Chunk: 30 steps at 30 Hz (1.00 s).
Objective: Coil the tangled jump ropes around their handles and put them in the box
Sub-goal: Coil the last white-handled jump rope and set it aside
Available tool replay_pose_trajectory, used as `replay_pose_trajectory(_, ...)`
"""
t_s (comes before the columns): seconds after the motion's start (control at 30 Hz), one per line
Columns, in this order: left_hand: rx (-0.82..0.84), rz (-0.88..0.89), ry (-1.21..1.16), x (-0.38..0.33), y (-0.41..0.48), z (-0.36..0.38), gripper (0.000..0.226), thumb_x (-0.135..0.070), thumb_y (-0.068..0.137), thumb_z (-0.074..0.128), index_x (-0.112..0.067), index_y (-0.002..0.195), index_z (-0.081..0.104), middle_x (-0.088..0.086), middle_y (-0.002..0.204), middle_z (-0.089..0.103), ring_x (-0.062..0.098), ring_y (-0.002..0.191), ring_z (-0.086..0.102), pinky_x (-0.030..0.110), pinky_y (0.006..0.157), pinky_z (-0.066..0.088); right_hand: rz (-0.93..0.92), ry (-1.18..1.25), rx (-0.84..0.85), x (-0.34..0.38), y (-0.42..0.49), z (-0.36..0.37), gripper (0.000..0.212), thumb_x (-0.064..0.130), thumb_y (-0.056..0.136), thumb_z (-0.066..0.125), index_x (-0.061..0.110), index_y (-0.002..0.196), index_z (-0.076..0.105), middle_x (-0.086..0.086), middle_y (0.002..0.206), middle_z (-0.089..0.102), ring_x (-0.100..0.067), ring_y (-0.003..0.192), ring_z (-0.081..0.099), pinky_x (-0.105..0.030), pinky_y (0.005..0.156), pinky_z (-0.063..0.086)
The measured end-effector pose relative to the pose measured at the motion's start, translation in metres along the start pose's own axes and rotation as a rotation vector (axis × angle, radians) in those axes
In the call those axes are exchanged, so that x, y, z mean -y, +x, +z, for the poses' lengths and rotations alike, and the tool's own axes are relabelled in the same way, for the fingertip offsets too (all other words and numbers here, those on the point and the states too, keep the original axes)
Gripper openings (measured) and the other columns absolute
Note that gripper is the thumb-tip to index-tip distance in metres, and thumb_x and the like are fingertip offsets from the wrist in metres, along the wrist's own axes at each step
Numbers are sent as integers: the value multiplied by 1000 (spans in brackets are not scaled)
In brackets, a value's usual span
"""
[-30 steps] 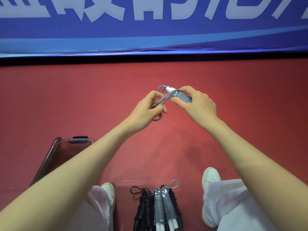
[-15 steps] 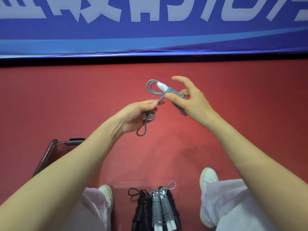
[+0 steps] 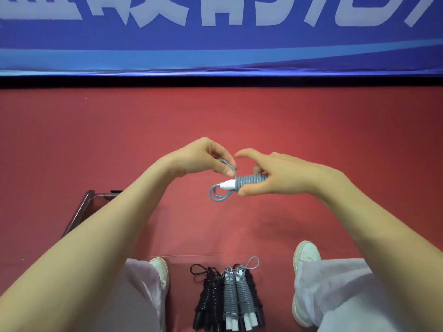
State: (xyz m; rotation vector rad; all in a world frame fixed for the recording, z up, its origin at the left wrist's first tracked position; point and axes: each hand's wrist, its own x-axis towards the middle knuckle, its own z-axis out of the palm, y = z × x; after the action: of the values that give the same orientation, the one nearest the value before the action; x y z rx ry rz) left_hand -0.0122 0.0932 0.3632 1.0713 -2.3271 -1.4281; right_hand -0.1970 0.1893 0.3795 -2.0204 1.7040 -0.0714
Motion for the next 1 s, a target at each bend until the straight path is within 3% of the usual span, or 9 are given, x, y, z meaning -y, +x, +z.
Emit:
replay_pose_trajectory(0.1,-248,58,79,-7,6,20,7,-18,85,72,-13,87,76,-12,61,61,-4,52,47,15,54,37,110,-324,-155,3,5,7,80,64,83,54,24,143,20,-3,89,63,-31,81,58,-36,67,37)
replay_pose_trajectory(0.17,-460,120,66,-13,8,36,9,-18,89,66,-14,88,74,-13,66,62,-7,51,49,14,55,37,197,-397,-325,1,9,5,82,60,88,50,19,148,13,-12,105,66,-36,95,63,-37,69,35)
replay_pose_trajectory(0.23,-580,125,-177,-21,10,46,10,-11,91,60,-13,94,69,-8,76,65,-7,56,54,12,55,39,271,-380,-488,-1,11,-1,84,60,89,49,19,150,10,-11,115,65,-36,100,64,-37,68,34)
replay_pose_trajectory(0.33,-497,-48,-676,-31,11,48,18,-5,92,53,-12,104,66,2,87,62,6,62,51,18,52,38,281,-380,-613,-2,9,-4,86,62,90,48,21,152,5,-6,120,62,-36,97,64,-35,65,33)
replay_pose_trajectory(0.47,-473,-123,-732,-33,17,40,21,-1,87,56,-7,106,64,0,80,59,5,53,45,19,48,27,266,-424,-653,-2,12,1,84,61,91,47,22,153,5,-4,119,61,-35,94,65,-34,63,34)
replay_pose_trajectory(0.53,-454,-145,-772,-31,18,42,11,-3,89,58,-9,98,62,-1,74,57,4,53,47,18,46,27,268,-427,-651,-4,14,2,82,60,92,46,24,153,5,-5,117,60,-35,95,64,-35,63,34)
replay_pose_trajectory(0.67,-293,-209,-1073,-25,16,46,5,-10,94,59,-9,91,63,0,71,56,2,55,50,12,40,31,218,-436,-626,-7,14,5,65,59,95,39,41,152,12,-5,112,55,-35,96,63,-34,63,33)
replay_pose_trajectory(0.83,-320,-158,-898,-21,13,40,8,-4,90,63,-4,96,68,-5,66,64,-1,49,52,11,48,37,194,-335,-608,-13,17,6,53,59,95,38,47,146,28,-2,106,53,-34,94,62,-32,64,35)
replay_pose_trajectory(1.0,-480,-95,-751,-21,11,42,22,3,92,57,-1,112,65,1,87,64,-1,59,57,14,61,41,189,-265,-641,-19,19,6,49,62,92,42,43,137,39,0,104,55,-35,93,63,-36,69,42)
